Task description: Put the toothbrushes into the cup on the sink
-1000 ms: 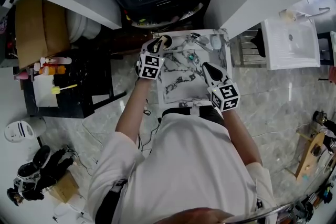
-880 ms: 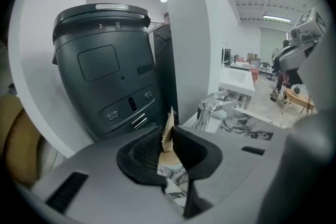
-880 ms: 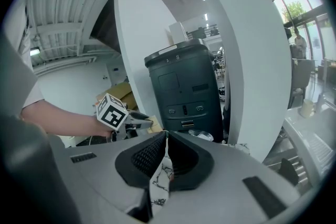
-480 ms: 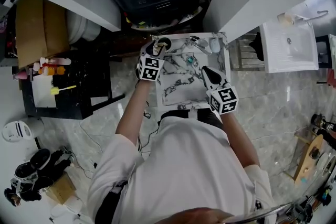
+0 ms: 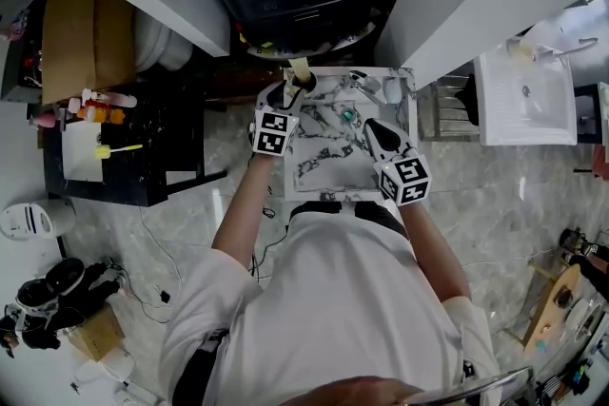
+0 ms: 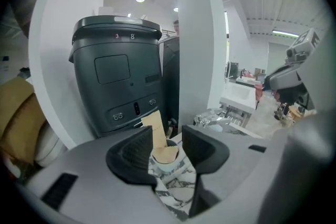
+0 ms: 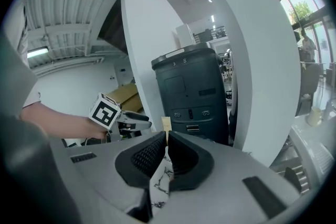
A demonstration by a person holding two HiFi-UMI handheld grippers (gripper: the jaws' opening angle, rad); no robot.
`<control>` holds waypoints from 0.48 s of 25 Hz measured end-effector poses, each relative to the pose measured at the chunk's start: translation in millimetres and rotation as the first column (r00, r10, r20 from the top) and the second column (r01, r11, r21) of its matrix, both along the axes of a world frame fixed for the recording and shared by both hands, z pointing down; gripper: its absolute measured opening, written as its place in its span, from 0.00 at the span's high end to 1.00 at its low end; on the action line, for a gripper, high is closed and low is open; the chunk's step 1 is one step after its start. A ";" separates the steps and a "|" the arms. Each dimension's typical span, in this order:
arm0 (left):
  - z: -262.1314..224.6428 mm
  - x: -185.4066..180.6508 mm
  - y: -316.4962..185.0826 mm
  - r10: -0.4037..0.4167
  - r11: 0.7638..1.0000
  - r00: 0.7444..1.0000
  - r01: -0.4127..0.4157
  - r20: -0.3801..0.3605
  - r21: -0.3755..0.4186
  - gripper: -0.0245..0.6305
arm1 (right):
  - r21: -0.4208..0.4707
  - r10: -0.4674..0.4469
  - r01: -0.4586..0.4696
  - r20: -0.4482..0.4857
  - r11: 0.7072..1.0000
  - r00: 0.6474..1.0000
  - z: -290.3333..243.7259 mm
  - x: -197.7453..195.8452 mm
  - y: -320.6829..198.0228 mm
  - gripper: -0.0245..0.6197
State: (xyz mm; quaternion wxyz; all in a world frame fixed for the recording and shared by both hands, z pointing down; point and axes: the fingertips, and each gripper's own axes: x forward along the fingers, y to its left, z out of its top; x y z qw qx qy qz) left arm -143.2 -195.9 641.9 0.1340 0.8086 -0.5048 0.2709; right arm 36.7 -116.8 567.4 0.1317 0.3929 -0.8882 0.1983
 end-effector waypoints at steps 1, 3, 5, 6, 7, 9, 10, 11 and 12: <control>-4.9 1.7 2.7 -0.006 1.000 1.000 0.006 -0.011 0.006 0.69 | 0.004 -0.007 0.007 0.001 1.000 1.000 -2.1 -0.3 -0.8 0.90; -13.5 3.9 9.6 -0.017 1.000 0.999 0.018 -0.027 0.015 0.69 | 0.012 -0.020 0.020 0.003 1.000 1.000 -6.3 -1.5 -1.5 0.90; -20.5 4.4 17.2 -0.030 0.999 0.999 0.031 -0.039 0.021 0.70 | 0.021 -0.035 0.035 0.008 0.999 0.999 -10.6 -3.6 -1.4 0.90; -24.2 4.1 20.6 -0.038 0.999 0.998 0.039 -0.045 0.025 0.70 | 0.026 -0.044 0.044 0.011 0.999 0.999 -12.9 -4.9 -1.5 0.90; -28.4 3.7 23.7 -0.046 0.998 0.998 0.048 -0.052 0.029 0.70 | 0.032 -0.053 0.053 0.012 0.998 0.998 -15.5 -6.2 -1.6 0.90; -37.8 2.7 30.2 -0.064 0.997 0.996 0.067 -0.065 0.038 0.71 | 0.046 -0.072 0.072 0.016 0.996 0.997 -21.2 -8.0 -2.1 0.90; -42.8 2.3 33.8 -0.074 0.996 0.995 0.077 -0.071 0.043 0.71 | 0.052 -0.080 0.079 0.017 0.995 0.997 -24.1 -8.0 -2.1 0.90; -47.9 2.2 37.4 -0.083 0.995 0.994 0.087 -0.076 0.047 0.72 | 0.057 -0.087 0.086 0.018 0.995 0.996 -26.9 -7.3 -2.0 0.90; -53.0 2.3 41.2 -0.091 0.994 0.992 0.095 -0.083 0.051 0.73 | 0.063 -0.094 0.092 0.019 0.994 0.995 -29.6 -6.4 -1.8 0.90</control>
